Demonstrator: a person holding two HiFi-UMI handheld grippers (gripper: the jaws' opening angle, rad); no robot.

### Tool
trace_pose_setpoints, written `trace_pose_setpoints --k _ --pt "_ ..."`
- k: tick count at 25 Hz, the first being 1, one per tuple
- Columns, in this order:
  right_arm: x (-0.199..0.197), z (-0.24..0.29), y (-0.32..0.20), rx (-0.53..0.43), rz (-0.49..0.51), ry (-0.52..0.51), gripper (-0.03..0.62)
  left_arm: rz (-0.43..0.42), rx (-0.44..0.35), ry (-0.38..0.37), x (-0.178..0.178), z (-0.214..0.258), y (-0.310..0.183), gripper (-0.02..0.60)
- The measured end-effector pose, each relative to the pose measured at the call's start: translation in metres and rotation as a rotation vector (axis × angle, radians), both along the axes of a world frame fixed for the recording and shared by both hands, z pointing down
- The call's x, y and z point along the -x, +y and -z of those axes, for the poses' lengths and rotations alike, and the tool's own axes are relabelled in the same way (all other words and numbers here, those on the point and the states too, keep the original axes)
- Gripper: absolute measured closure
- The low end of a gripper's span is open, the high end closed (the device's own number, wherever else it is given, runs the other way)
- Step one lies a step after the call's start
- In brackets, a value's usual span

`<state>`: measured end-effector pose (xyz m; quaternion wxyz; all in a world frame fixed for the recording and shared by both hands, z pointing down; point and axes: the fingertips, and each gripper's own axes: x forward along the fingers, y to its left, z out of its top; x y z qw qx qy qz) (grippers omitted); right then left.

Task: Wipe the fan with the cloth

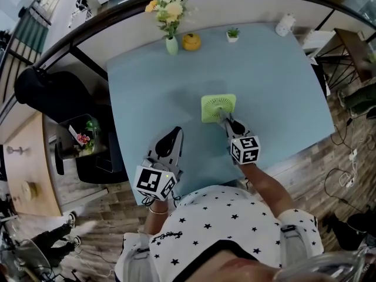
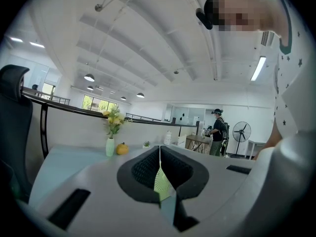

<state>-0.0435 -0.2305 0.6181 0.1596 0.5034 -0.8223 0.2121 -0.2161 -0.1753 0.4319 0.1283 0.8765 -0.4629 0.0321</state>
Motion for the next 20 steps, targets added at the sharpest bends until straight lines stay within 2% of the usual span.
trace_pose_setpoints --k 4,9,14,20 --pt "0.041 -0.001 0.008 -0.007 0.095 0.006 0.577 0.014 -0.002 -0.005 0.011 0.002 0.005 0.552" --pt "0.081 -0.008 0.011 -0.011 0.166 0.027 0.577 0.032 -0.004 -0.008 0.029 0.001 0.012 0.552" --pt "0.097 -0.025 0.008 0.012 0.171 0.078 0.577 0.044 0.0 -0.013 0.048 -0.001 0.019 0.552" --pt "0.091 -0.038 0.001 0.027 0.138 0.125 0.577 0.086 0.0 -0.006 0.074 -0.004 0.022 0.552"
